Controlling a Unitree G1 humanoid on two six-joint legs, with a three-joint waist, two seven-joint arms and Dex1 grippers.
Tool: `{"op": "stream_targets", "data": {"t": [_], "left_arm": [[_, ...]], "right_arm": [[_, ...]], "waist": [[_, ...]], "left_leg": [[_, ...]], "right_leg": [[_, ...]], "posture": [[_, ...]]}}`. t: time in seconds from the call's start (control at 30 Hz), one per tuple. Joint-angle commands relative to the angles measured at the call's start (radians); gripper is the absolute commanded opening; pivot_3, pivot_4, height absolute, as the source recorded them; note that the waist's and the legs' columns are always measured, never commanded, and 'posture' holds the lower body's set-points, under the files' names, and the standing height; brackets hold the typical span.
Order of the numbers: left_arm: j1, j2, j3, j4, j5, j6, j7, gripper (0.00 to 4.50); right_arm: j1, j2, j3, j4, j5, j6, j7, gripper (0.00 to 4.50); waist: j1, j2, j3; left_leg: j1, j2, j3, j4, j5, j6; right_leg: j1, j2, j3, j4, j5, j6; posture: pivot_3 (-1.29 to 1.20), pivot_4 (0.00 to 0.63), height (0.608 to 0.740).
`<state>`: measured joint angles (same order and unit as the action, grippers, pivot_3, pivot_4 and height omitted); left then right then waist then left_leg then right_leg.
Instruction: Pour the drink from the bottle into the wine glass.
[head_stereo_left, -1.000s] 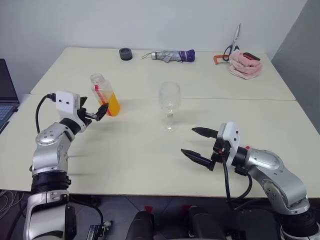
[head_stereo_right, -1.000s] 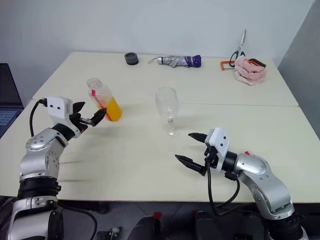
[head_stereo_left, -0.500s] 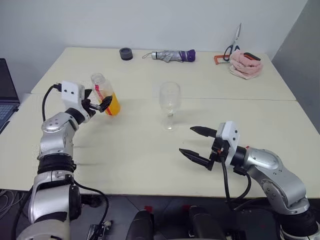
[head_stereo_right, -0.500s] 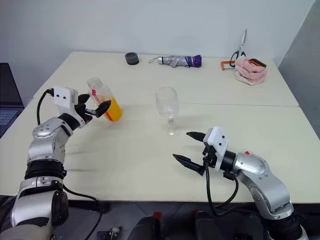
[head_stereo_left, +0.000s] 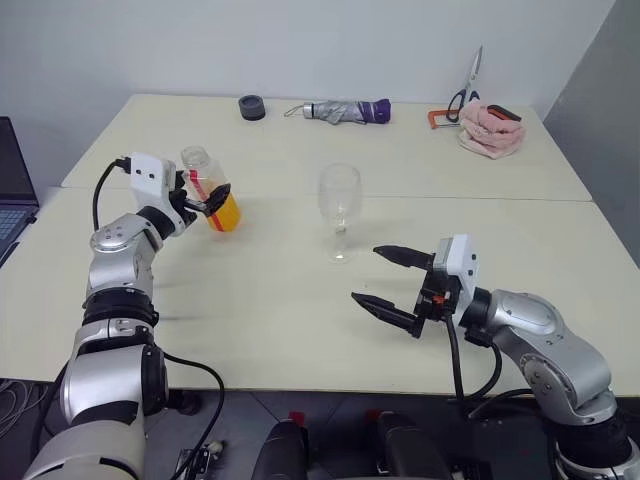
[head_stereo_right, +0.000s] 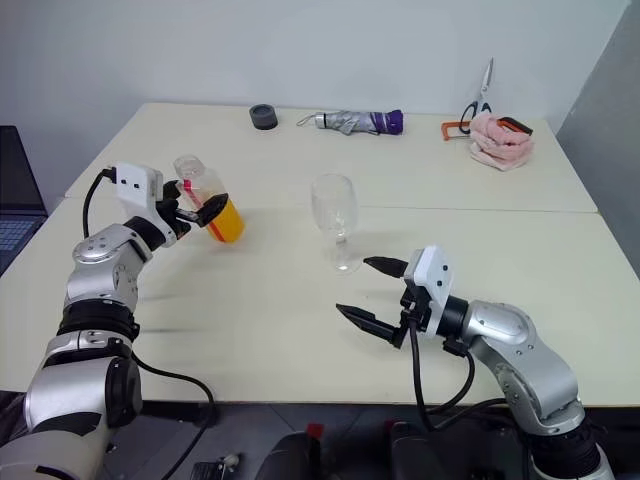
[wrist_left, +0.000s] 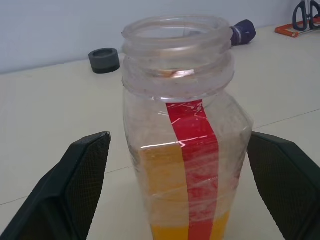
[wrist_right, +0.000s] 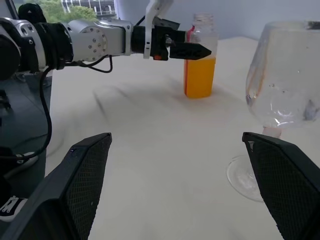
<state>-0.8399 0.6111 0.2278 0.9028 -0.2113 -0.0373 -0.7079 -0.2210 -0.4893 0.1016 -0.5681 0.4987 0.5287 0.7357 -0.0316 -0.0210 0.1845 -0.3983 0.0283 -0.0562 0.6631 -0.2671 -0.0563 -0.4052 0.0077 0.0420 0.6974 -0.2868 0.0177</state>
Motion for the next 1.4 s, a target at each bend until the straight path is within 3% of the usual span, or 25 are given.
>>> {"op": "stream_targets", "data": {"t": [0.03,0.23,0.3,0.87,1.13,1.4], "left_arm": [[-0.038,0.006,0.002,0.010,0.005,-0.033,-0.006,3.93],[-0.041,0.003,0.013,0.022,-0.007,-0.034,-0.003,2.02],[-0.039,0.003,0.018,0.023,-0.010,-0.033,0.002,1.70],[-0.039,-0.009,-0.001,-0.118,-0.009,-0.012,0.019,1.67],[-0.033,-0.046,-0.098,-0.327,0.052,-0.009,0.026,1.67],[-0.096,-0.080,-0.198,-0.353,0.161,-0.142,0.053,1.67]], "right_arm": [[-0.026,-0.006,-0.012,-0.039,0.021,-0.019,0.010,4.50],[-0.035,-0.007,-0.007,-0.040,0.021,-0.014,0.008,4.50],[-0.038,-0.005,-0.004,-0.036,0.019,-0.017,0.008,4.50],[-0.067,0.014,-0.029,-0.057,0.039,-0.019,-0.028,4.50],[-0.048,-0.006,-0.106,-0.097,0.066,0.014,-0.105,4.50],[-0.078,0.020,-0.101,-0.097,0.039,0.027,-0.198,4.50]], "waist": [[0.000,0.000,0.000],[0.000,0.000,0.000],[0.000,0.000,0.000],[0.000,0.000,0.000],[0.001,0.000,0.000],[0.001,0.000,0.000]], "left_leg": [[0.000,0.000,0.000,0.000,0.000,0.000],[0.000,0.000,0.000,0.000,0.000,0.000],[0.000,0.000,0.000,0.000,0.000,0.000],[-0.001,0.000,-0.001,0.000,0.000,0.000],[-0.001,0.000,-0.001,0.001,0.000,0.000],[-0.001,0.000,-0.001,0.001,0.000,0.000]], "right_leg": [[0.000,0.000,0.000,0.000,0.000,0.000],[0.000,0.000,0.000,0.000,0.000,0.000],[0.000,0.000,0.000,0.000,0.000,0.000],[0.000,0.000,-0.001,0.000,0.000,0.000],[0.000,-0.001,0.000,0.000,0.000,0.000],[0.000,0.000,0.000,0.000,0.000,0.000]], "posture": [[0.00,0.150,0.740],[0.00,0.150,0.740],[0.00,0.150,0.740],[0.00,0.150,0.740],[0.00,0.150,0.740],[0.00,0.150,0.740]]}}
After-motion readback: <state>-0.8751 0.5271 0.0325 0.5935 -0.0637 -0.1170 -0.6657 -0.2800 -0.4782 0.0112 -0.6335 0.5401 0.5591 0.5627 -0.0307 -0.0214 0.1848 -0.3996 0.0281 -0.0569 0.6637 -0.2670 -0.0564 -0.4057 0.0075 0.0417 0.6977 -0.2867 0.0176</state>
